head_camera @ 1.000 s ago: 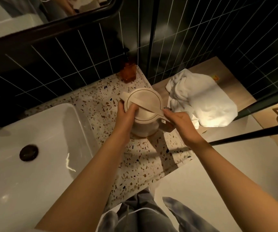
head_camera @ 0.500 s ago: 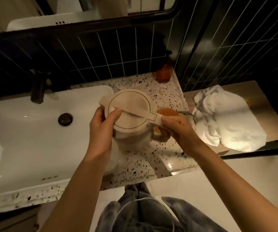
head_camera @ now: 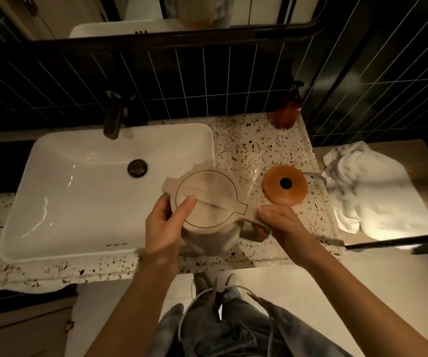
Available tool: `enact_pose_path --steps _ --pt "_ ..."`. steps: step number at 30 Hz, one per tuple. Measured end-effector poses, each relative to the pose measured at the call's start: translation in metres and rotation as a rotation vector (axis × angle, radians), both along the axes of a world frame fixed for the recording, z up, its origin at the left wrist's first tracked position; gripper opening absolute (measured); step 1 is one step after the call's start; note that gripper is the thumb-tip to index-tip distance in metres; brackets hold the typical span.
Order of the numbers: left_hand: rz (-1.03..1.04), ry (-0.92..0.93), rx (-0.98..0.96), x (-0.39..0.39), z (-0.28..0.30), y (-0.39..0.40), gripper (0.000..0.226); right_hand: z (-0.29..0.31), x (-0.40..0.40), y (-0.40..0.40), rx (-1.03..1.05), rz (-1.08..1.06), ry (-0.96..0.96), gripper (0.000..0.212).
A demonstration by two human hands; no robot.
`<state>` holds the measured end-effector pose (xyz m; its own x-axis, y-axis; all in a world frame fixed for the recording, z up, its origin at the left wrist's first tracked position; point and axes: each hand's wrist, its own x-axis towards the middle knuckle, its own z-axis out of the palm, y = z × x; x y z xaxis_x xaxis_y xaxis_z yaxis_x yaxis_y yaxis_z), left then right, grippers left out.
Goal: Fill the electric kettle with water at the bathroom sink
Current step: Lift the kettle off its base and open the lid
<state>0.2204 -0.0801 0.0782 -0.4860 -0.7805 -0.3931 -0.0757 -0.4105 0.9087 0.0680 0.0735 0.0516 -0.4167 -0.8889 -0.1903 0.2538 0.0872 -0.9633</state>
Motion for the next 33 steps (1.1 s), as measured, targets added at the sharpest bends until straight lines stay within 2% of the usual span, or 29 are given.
enact_pose_path --steps 6,20,26,30,33 --pt "-0.019 0.036 -0.002 0.005 -0.009 0.005 0.029 -0.011 0.010 0.004 0.003 -0.071 0.018 0.049" --pt "-0.063 0.002 -0.041 0.006 -0.017 0.003 0.031 -0.016 0.010 0.015 0.098 0.101 0.013 0.028" --pt "-0.066 -0.023 -0.064 0.005 -0.013 0.001 0.038 -0.018 0.009 0.017 0.091 0.119 0.017 0.030" --pt "-0.059 -0.052 -0.053 0.005 -0.012 -0.002 0.034 -0.019 0.009 0.014 0.067 0.121 -0.010 0.042" --pt "-0.042 -0.069 -0.091 0.005 -0.005 0.001 0.046 -0.018 0.009 0.013 0.064 0.130 -0.013 0.044"
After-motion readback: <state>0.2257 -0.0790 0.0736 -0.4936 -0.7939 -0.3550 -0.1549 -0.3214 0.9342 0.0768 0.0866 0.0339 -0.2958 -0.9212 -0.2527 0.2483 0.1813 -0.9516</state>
